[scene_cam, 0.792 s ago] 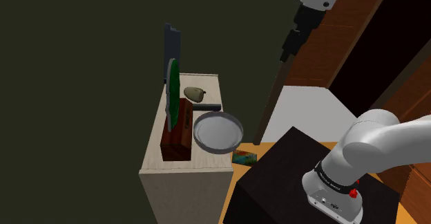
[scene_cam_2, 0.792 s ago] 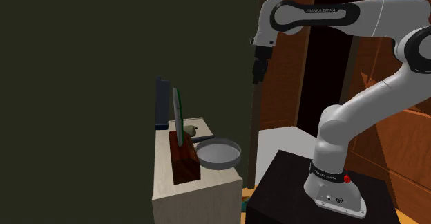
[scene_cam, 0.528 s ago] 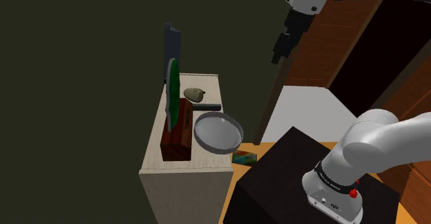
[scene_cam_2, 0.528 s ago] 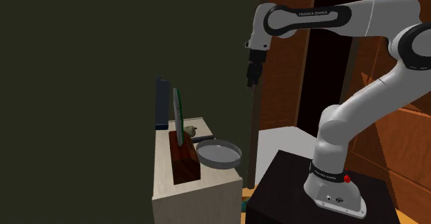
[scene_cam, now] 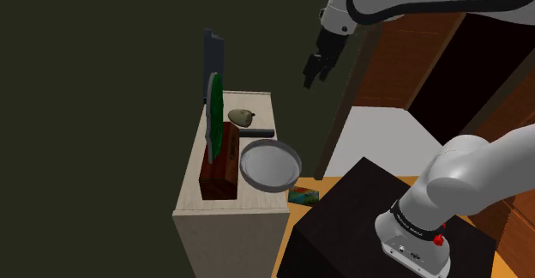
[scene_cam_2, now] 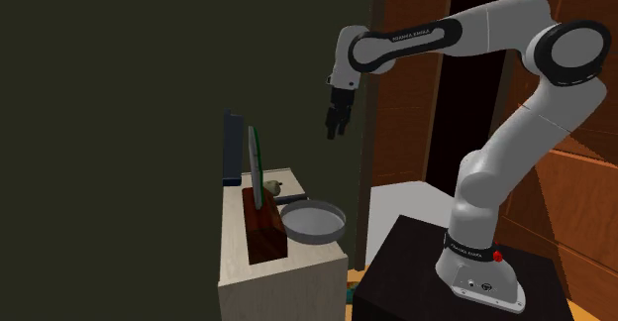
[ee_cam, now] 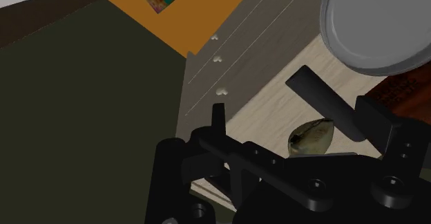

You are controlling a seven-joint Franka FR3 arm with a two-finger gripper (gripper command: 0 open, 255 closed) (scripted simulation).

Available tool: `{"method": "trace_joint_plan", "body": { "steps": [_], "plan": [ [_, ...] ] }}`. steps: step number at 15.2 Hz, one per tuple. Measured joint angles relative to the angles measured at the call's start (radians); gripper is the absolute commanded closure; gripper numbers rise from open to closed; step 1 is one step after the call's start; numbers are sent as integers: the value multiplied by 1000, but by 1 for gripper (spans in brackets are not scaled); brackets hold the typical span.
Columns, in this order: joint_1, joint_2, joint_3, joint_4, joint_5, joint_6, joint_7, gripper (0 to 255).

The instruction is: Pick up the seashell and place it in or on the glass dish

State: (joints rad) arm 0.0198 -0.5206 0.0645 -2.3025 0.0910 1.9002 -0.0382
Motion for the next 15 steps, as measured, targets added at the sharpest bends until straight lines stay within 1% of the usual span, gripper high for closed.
{"method": "trace_joint_plan", "body": {
  "steps": [1, 2, 5, 11, 15],
  "plan": [
    [3, 42, 7, 23, 4, 22, 7, 0],
    [7, 64, 16, 10, 9, 57, 15, 0],
    [14, 174, 35, 52, 15, 133, 32, 0],
    [27, 379, 66, 156, 14, 247, 68, 0],
    [44, 538, 90, 277, -3, 296, 112, 0]
  ]
}}
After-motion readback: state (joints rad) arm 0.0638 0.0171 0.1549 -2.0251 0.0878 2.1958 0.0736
